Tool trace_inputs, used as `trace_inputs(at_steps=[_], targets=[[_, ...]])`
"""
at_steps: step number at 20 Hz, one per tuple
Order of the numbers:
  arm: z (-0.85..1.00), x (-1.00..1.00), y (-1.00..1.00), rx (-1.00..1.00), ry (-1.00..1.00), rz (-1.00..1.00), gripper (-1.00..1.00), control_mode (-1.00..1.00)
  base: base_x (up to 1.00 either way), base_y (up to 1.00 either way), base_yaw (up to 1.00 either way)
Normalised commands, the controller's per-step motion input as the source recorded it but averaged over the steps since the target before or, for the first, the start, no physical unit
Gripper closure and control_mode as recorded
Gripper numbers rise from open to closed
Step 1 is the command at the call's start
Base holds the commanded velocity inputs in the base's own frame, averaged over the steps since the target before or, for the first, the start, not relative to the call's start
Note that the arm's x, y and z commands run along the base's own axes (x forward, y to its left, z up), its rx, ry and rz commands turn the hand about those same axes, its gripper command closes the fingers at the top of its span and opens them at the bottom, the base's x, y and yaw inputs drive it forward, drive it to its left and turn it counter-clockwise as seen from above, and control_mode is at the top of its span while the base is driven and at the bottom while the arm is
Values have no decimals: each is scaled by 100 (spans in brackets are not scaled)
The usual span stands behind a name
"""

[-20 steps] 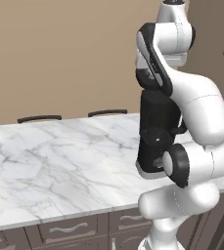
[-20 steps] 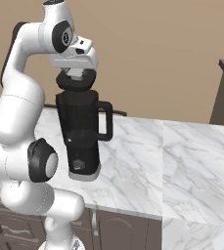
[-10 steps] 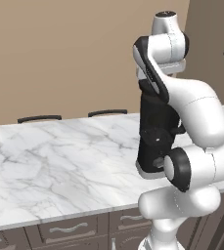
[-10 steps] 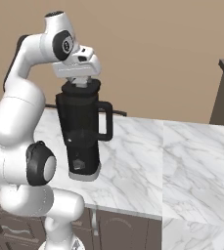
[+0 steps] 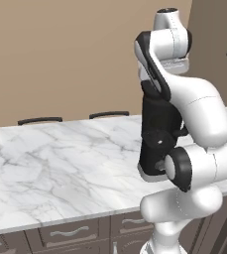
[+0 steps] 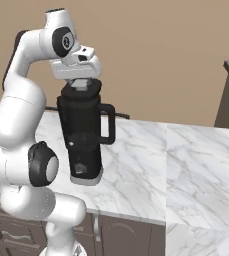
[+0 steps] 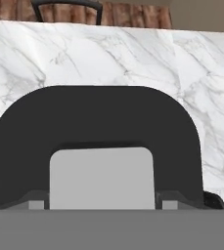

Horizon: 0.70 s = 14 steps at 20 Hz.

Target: Grab the lime and garlic from the fridge, place them in the blender, close the lid, and turn on the blender to create a marinade.

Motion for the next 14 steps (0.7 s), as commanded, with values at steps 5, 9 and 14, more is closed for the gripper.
trace_inputs(at_steps=[5,9,14], targets=[[-3,-44,0,0,0,0,100,-100,0,0,0],[-4,-49,1,3,2,0,100,-100,0,0,0],[-20,-12,3,5,3,0,100,-100,0,0,0]])
